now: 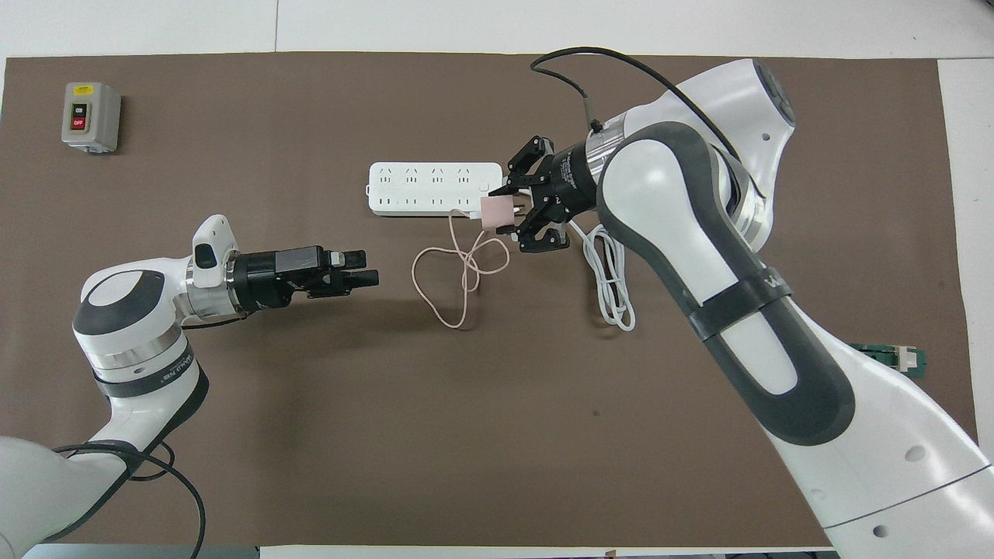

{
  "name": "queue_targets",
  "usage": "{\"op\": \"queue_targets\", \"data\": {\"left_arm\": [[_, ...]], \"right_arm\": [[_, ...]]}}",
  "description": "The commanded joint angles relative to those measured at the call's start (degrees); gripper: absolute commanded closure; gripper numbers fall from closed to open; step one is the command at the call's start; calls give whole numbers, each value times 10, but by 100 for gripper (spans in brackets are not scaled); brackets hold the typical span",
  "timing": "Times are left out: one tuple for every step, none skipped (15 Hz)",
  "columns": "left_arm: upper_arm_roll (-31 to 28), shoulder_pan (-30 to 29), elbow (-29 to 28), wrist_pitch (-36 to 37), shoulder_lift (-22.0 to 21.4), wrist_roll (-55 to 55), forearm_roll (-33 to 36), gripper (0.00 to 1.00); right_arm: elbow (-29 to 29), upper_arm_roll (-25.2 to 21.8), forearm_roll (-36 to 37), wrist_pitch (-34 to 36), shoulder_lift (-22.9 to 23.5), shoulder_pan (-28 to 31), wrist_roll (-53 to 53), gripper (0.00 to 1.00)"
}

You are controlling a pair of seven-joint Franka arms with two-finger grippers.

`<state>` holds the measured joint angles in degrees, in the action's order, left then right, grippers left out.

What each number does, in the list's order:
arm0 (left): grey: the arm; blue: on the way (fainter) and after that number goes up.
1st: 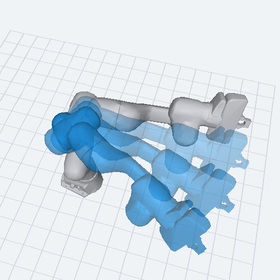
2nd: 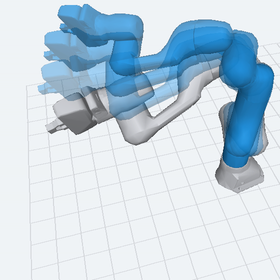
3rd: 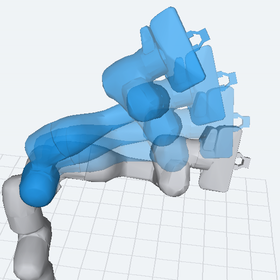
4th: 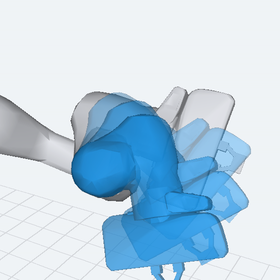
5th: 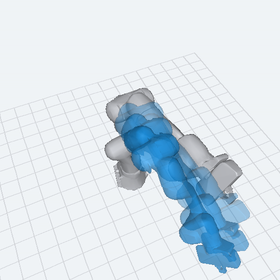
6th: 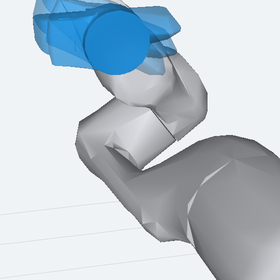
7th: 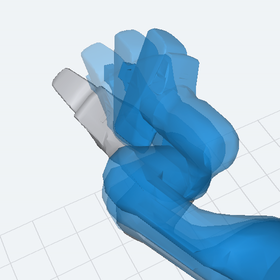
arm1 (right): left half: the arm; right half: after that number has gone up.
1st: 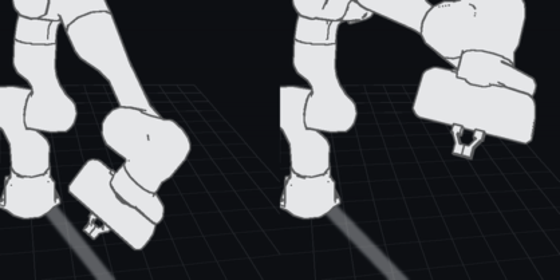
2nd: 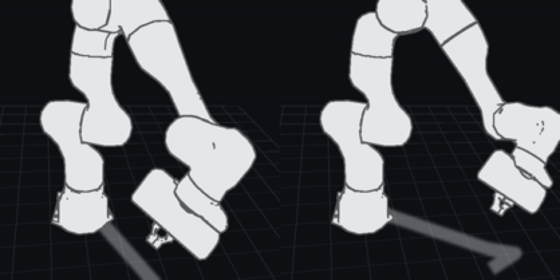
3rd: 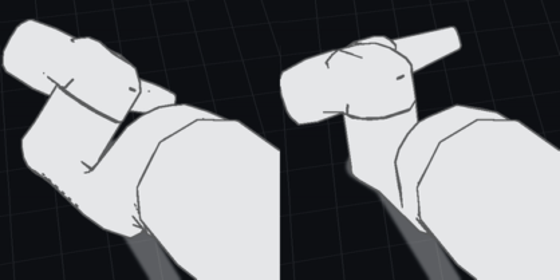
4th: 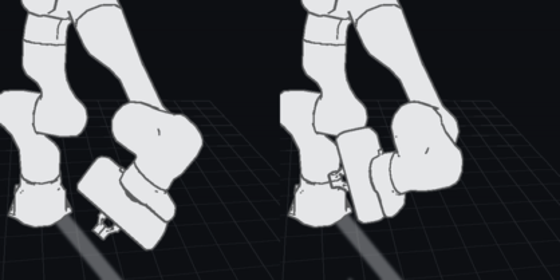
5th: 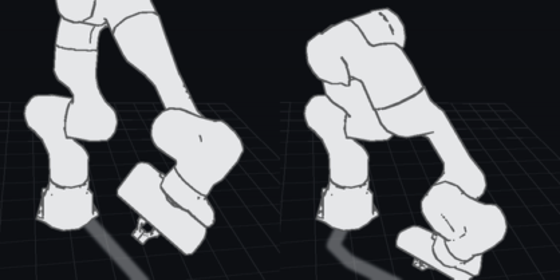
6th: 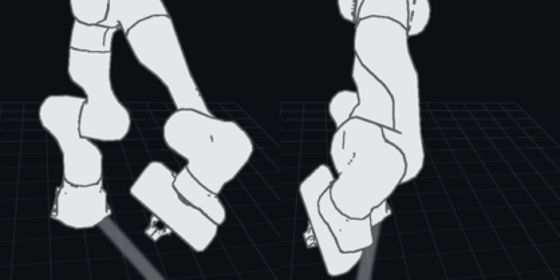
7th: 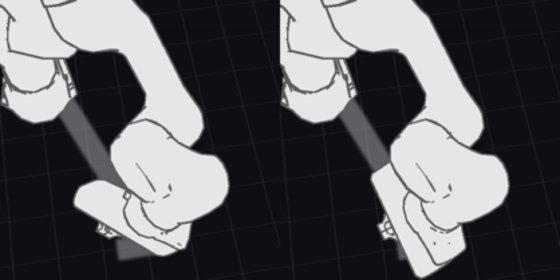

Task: Plug charger into power strip
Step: 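Carry the charger toward the power strip while the left gripper approaches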

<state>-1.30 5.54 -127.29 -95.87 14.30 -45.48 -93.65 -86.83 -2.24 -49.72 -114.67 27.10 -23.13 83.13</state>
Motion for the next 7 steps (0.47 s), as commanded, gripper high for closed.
{"op": "queue_targets", "data": {"left_arm": [[-8, 15, -10, -8, -6, -16, -18, 0], [-8, 15, -10, -7, -6, -17, -18, 0], [-8, 15, -10, -6, -3, -17, -18, 0], [-8, 15, -10, -5, -2, -19, -18, 0], [-8, 15, -9, -6, -2, -24, -20, 0], [-8, 18, -9, -6, -2, -25, -23, 0], [-8, 21, -4, -7, 1, -25, -24, 0]], "right_arm": [[5, -3, -18, -31, 1, -28, 33, 100], [4, -3, -18, -44, 1, -40, 36, 100], [4, -3, -17, -54, 2, -51, 35, 100], [3, -3, -18, -59, 2, -56, 36, 100], [3, -2, -18, -60, 2, -60, 38, 100], [3, -3, -18, -61, 2, -67, 44, 100], [3, -3, -19, -68, 2, -75, 48, 100]]}}
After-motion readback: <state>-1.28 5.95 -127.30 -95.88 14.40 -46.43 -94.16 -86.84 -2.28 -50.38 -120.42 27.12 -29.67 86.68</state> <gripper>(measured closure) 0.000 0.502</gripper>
